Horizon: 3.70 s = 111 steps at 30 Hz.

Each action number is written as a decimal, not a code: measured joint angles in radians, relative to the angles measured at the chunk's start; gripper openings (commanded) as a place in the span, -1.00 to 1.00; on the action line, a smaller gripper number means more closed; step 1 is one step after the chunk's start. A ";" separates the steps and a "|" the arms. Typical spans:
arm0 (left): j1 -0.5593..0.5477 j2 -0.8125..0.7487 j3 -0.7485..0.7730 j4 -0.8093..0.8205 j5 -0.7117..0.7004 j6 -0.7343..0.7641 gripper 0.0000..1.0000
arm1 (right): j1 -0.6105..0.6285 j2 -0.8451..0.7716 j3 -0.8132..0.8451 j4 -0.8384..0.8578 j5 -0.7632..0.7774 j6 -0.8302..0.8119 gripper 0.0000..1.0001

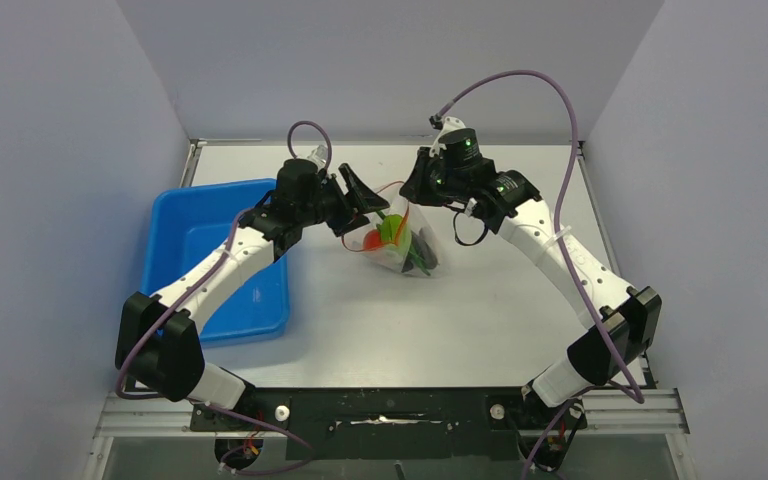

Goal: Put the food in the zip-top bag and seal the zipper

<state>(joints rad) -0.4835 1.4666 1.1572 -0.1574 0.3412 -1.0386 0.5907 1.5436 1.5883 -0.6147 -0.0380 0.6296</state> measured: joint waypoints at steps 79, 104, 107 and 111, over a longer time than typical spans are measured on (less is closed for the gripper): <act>-0.095 -0.725 -0.572 -0.260 -0.563 1.400 -1.00 | -0.187 -0.069 -0.137 0.047 -0.012 -0.072 -1.00; -0.098 -0.851 -0.643 -0.461 -0.461 1.686 -1.00 | -0.232 -0.069 -0.160 0.068 -0.038 -0.068 -1.00; -0.087 -0.810 -0.636 -0.437 -0.497 1.645 -1.00 | -0.232 -0.069 -0.160 0.068 -0.039 -0.068 -1.00; 0.000 -0.681 -0.569 -0.425 -0.526 1.563 -1.00 | -0.235 -0.069 -0.160 0.068 -0.042 -0.068 -1.00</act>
<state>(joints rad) -0.4835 0.7853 0.5880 -0.5827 -0.1848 0.5243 0.3561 1.4742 1.4284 -0.5465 -0.0803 0.5621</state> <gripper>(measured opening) 0.213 0.031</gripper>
